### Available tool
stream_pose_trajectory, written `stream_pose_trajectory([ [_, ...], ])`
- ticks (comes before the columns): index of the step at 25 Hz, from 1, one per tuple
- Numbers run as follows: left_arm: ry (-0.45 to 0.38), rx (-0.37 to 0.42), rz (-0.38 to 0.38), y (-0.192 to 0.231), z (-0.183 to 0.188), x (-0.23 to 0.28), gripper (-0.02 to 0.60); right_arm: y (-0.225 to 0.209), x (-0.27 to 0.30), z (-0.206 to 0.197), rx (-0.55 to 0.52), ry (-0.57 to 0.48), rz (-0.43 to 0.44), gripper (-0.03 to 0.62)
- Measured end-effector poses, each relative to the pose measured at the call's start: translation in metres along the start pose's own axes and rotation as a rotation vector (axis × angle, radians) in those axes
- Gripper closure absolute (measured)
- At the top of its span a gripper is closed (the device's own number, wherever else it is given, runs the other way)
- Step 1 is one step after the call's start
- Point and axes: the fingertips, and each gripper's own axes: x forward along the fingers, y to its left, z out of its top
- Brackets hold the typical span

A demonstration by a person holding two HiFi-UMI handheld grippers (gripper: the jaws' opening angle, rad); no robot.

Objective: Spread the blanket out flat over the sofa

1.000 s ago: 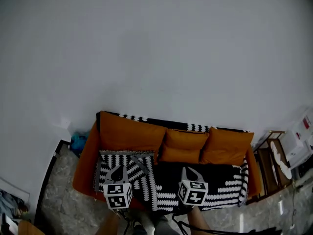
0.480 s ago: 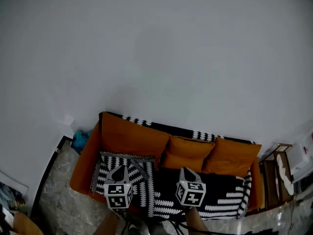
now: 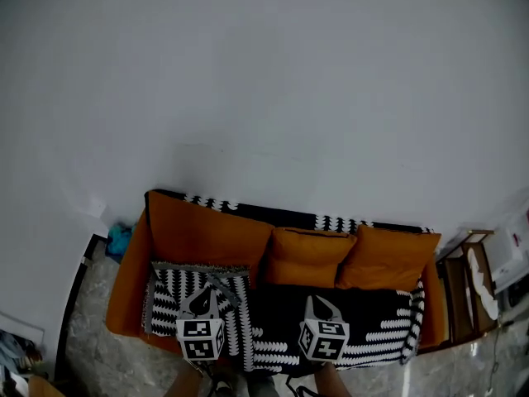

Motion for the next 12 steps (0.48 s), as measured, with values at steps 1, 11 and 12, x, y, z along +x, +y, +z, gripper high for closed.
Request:
stream_pose_trajectory([
  [1,0.009,0.002,-0.003,-0.003,-0.004,0.007,0.577,-0.003,0.004,-0.005,0.006,0.011,-0.001,0.589],
  [11,0.091,-0.007,0.006,-0.013,-0.049,0.08,0.577,-0.02,0.078,-0.059,0.057,0.106,0.026,0.589],
  [12,0.096,-0.01,0.008,-0.014,-0.054,0.085,0.577,-0.02,0.085,-0.064,0.057,0.113,0.031,0.589],
])
